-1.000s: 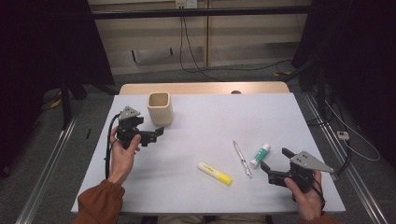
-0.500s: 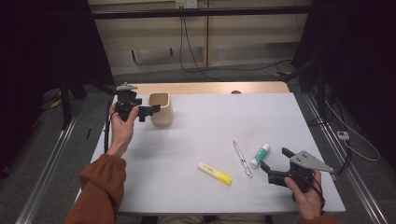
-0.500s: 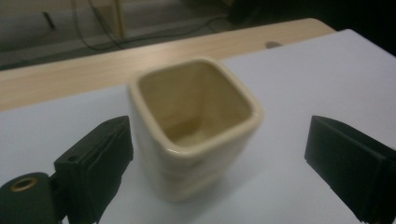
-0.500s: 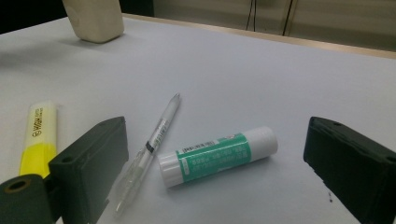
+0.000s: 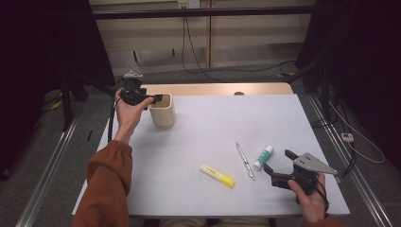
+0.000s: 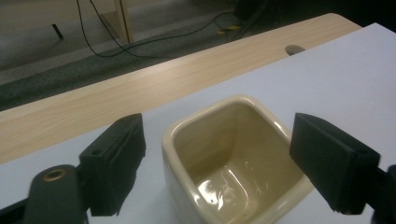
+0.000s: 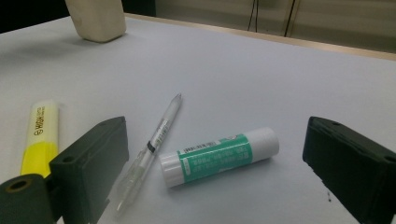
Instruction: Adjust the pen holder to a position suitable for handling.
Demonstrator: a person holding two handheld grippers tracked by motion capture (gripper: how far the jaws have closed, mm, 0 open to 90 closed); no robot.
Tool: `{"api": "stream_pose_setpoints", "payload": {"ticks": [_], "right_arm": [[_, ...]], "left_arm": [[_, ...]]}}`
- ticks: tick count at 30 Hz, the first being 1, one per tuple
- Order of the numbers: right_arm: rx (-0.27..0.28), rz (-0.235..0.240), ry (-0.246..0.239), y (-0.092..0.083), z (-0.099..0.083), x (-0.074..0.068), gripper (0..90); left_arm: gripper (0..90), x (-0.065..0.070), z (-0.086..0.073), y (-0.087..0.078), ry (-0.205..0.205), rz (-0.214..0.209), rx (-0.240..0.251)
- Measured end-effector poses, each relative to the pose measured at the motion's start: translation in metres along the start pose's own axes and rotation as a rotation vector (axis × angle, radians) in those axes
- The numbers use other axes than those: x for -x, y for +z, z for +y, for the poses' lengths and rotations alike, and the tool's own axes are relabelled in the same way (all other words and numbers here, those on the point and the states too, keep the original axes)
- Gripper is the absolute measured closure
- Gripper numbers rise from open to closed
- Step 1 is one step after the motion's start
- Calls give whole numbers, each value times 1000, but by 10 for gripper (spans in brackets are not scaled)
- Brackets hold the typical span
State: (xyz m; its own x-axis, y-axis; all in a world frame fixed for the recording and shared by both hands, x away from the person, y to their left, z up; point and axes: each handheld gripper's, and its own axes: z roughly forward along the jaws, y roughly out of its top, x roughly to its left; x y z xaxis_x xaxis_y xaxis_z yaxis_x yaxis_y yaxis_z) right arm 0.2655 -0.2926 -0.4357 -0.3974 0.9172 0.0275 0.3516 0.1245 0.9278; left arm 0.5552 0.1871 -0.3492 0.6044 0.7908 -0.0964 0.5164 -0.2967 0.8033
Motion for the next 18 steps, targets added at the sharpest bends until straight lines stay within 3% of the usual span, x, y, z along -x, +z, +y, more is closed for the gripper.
{"api": "stream_pose_setpoints", "payload": {"ticks": [2, 6, 10, 11, 13, 14, 18], "right_arm": [[0, 0, 0, 0, 0, 0, 71], [-3, -1, 1, 0, 0, 0, 71], [-15, 1, 3, 1, -1, 1, 71], [-16, 1, 7, 0, -1, 1, 71], [-16, -1, 11, 0, -2, 2, 71], [-19, -6, 12, 0, -2, 2, 71], [-20, -15, 20, 0, -2, 4, 73]], "left_arm": [[193, -3, 2, 5, 21, -10, -18], [226, -13, 0, 16, 13, -23, -44], [262, -24, -4, 24, -12, -35, -77], [282, -30, -6, 27, -42, -45, -77], [307, -35, -7, 30, -64, -71, -87], [325, -36, -8, 32, -40, -69, -108], [396, -37, -9, 39, -21, -70, -126]]}}
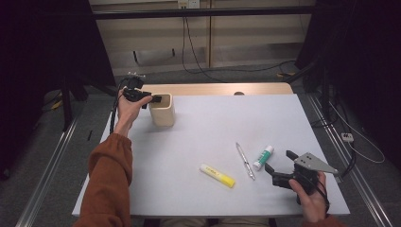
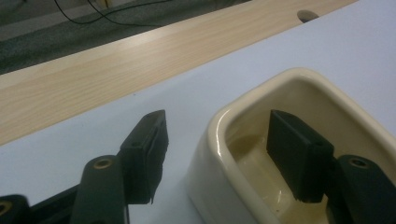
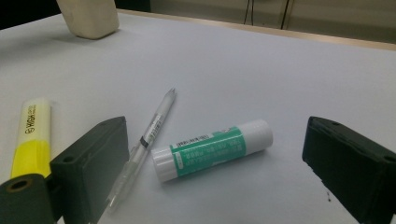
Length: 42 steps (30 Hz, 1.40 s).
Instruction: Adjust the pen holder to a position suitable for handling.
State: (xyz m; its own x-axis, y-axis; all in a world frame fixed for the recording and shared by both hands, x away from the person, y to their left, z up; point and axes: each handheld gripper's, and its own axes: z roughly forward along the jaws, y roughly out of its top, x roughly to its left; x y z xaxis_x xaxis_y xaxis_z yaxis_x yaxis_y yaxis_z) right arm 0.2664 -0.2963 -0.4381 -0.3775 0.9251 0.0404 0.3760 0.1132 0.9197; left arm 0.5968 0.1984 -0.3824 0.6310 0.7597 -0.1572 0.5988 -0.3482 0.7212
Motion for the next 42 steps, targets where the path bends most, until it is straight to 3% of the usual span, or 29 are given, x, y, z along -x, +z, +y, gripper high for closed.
{"api": "stream_pose_setpoints", "payload": {"ticks": [6, 9, 13, 19, 25, 31, 42], "right_arm": [[1, 5, 0, 0, 0, 0, 73], [1, 6, 0, 0, 0, 0, 72], [1, 5, 0, 0, 0, 0, 73], [0, 5, 0, -1, 0, -1, 72], [0, 5, -2, 0, 0, 0, 72], [-2, 4, -1, 0, 0, 0, 72], [-3, 3, 0, 0, 0, 0, 70]], "left_arm": [[486, -5, 3, 2, 30, -2, -29], [550, -3, 4, 3, 79, 2, -45], [650, -2, 4, 4, 113, -18, -63], [690, -3, 4, 4, 119, -42, -51], [704, 1, 6, 3, 150, -12, -71], [708, 4, 7, 2, 112, 25, -86], [715, 10, 9, 2, 111, 46, -106]]}}
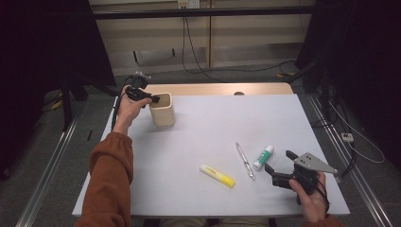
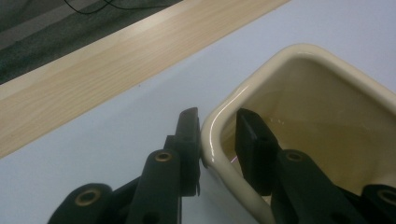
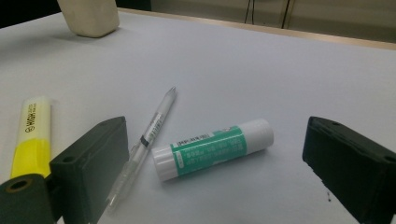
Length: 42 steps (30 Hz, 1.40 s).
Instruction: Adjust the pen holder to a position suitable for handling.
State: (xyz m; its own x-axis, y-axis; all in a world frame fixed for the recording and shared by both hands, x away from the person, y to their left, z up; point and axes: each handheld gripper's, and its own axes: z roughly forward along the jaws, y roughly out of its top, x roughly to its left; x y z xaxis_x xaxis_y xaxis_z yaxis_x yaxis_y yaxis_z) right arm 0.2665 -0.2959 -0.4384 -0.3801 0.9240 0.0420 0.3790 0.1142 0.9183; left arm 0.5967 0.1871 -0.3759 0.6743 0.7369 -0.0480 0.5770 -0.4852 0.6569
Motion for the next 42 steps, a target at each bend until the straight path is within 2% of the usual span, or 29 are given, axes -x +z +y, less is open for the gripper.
{"api": "stream_pose_setpoints", "payload": {"ticks": [3, 7, 13, 17, 20, 23, 29, 35, 36, 42], "right_arm": [[2, -1, 0, 0, 0, 0, 67], [2, 0, -1, 0, 0, 0, 67], [3, 0, 0, 0, 0, 0, 67], [3, -1, -1, 0, 0, 0, 67], [7, 0, -2, 0, 1, 0, 67], [7, 1, -5, 0, 1, -1, 67], [10, 5, -6, -1, 1, -1, 66], [7, 4, -6, 0, 1, -2, 66], [7, 4, -6, 0, 1, -2, 66], [4, 7, -6, 0, 1, -2, 66]], "left_arm": [[719, 2, 0, -1, -2, -16, 7], [719, 6, 3, -3, 9, -10, 8], [719, 11, 5, -13, 0, -18, 25], [719, 19, 7, -22, 16, -5, 32], [719, 25, 10, -27, 32, -15, 42], [719, 34, 12, -32, 48, -8, 46], [719, 49, 12, -36, 40, -15, 56], [718, 69, 11, -35, 82, -31, 33], [718, 73, 11, -35, 79, -33, 30], [718, 95, 7, -33, 103, -73, 35]]}}
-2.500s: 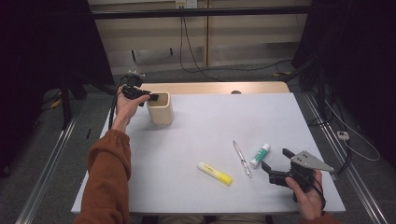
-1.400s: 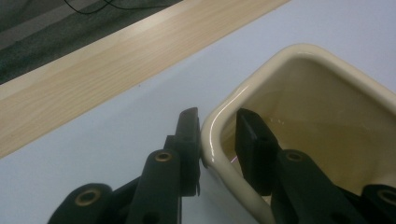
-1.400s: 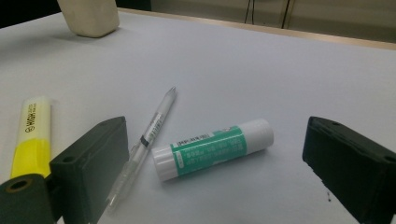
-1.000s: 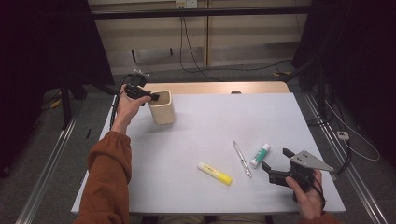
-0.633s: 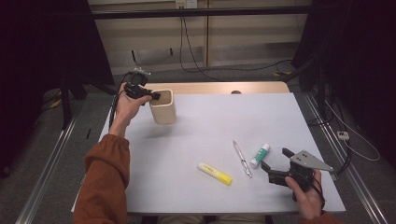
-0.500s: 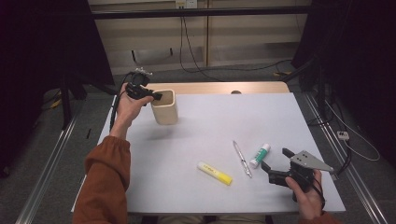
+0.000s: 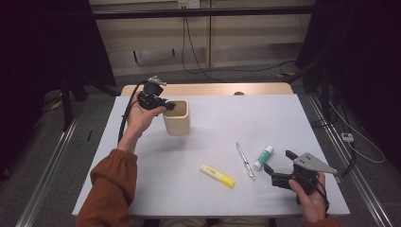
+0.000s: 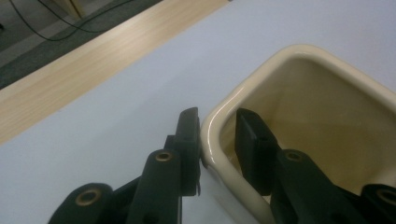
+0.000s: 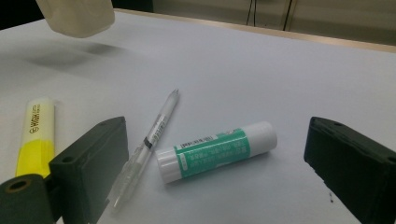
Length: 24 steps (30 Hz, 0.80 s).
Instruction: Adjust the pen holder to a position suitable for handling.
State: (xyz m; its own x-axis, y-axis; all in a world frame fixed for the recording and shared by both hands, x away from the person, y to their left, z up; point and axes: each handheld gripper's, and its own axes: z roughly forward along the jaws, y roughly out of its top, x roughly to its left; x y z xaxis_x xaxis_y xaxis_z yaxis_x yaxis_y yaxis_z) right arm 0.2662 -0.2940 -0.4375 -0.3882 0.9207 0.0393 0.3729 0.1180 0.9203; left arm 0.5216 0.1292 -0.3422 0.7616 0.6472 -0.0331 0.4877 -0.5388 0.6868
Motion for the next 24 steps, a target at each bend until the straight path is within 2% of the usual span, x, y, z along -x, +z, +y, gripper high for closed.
{"api": "stream_pose_setpoints", "payload": {"ticks": [4, 11, 13, 18, 24], "right_arm": [[-1, 2, -2, 0, 0, 0, 66], [-1, 2, -3, 1, 0, 0, 65], [-1, 3, -3, 1, 0, 0, 64], [-2, 4, 0, 1, 0, 0, 60], [0, 8, -3, 1, 0, 0, 60]], "left_arm": [[715, 14, 1, 3, 4, 2, -3], [715, 34, 4, 10, 9, -27, 13], [715, 38, 4, 13, 9, -33, 9], [714, 45, 3, 22, -19, -43, 10], [711, 54, 2, 33, -20, -56, 1]]}}
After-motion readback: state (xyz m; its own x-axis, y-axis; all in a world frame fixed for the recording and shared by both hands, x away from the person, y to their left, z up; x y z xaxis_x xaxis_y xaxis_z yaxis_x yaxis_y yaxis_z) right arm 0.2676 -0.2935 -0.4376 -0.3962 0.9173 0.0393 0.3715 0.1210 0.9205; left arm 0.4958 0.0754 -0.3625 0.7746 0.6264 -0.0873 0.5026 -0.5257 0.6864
